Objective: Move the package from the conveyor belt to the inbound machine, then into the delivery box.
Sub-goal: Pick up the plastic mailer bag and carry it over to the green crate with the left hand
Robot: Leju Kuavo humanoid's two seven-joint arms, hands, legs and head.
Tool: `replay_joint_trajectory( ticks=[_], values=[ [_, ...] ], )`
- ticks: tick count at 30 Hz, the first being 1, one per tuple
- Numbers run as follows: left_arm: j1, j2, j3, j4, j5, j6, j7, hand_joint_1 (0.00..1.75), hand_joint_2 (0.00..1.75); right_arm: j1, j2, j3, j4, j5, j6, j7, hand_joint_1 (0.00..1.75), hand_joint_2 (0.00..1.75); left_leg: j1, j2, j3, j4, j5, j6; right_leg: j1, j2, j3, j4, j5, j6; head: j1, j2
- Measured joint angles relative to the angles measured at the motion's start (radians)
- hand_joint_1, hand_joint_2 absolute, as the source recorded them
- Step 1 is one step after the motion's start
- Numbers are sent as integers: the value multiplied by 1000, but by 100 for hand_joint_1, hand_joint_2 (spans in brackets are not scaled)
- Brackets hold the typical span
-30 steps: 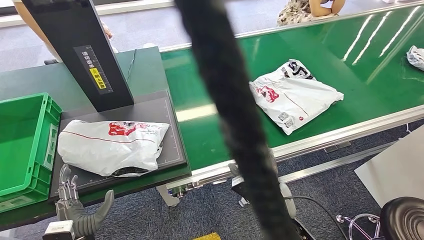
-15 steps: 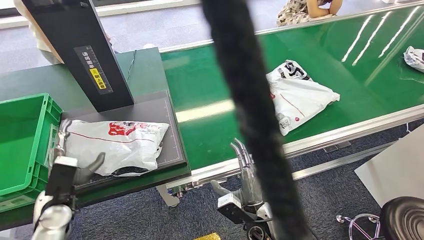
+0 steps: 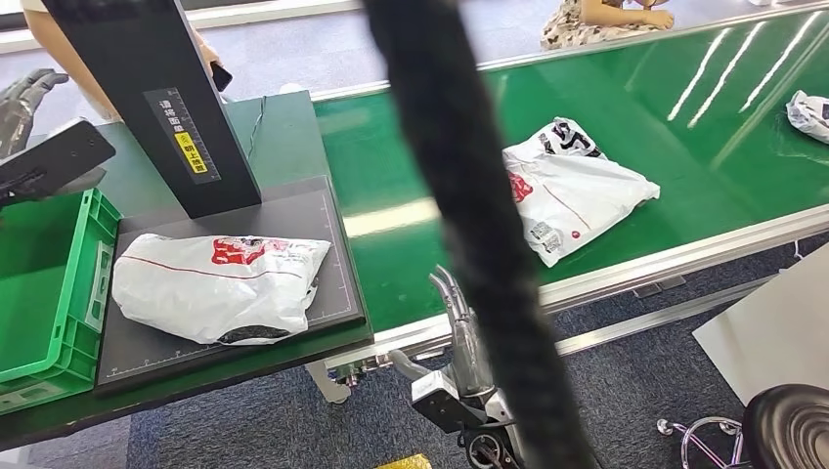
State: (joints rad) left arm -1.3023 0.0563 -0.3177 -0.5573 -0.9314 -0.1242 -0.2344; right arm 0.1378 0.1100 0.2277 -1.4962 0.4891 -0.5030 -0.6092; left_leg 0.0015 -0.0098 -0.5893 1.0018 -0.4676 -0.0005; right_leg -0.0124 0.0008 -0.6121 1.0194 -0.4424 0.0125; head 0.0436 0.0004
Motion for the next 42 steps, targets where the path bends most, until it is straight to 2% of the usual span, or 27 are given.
replay_joint_trajectory(
  ticks=[6,12,19,22,32,42],
  values=[
    [-87,-25,-161,77,-165,-76,-11,0,175,-28,16,-17,18,-21,36,-18,0,175,0,0,0,0,0,0,0,0,0,0,0,0,0,0],
    [-72,-60,-226,139,-145,-111,-41,0,175,-39,34,-31,31,-20,48,-26,0,175,0,0,0,0,0,0,0,0,0,0,0,0,0,0],
    [2,-77,-204,206,-8,-327,-115,0,175,-41,47,-48,35,-17,54,-26,0,175,0,0,0,0,0,0,0,1,0,0,0,0,0,0],
    [18,-78,-186,221,27,-377,-130,0,175,-41,49,-57,38,-21,55,-28,0,175,0,0,0,0,0,0,0,0,0,0,0,0,0,0],
    [30,-86,-149,238,72,-400,-116,0,175,-41,53,-72,40,-24,62,-37,0,175,0,0,0,0,0,0,0,0,0,0,0,0,0,0],
    [106,-91,-124,250,139,-391,-111,0,175,-41,56,-85,40,-34,68,-43,0,175,0,0,0,0,0,0,0,0,0,0,0,0,0,0]
  ],
)
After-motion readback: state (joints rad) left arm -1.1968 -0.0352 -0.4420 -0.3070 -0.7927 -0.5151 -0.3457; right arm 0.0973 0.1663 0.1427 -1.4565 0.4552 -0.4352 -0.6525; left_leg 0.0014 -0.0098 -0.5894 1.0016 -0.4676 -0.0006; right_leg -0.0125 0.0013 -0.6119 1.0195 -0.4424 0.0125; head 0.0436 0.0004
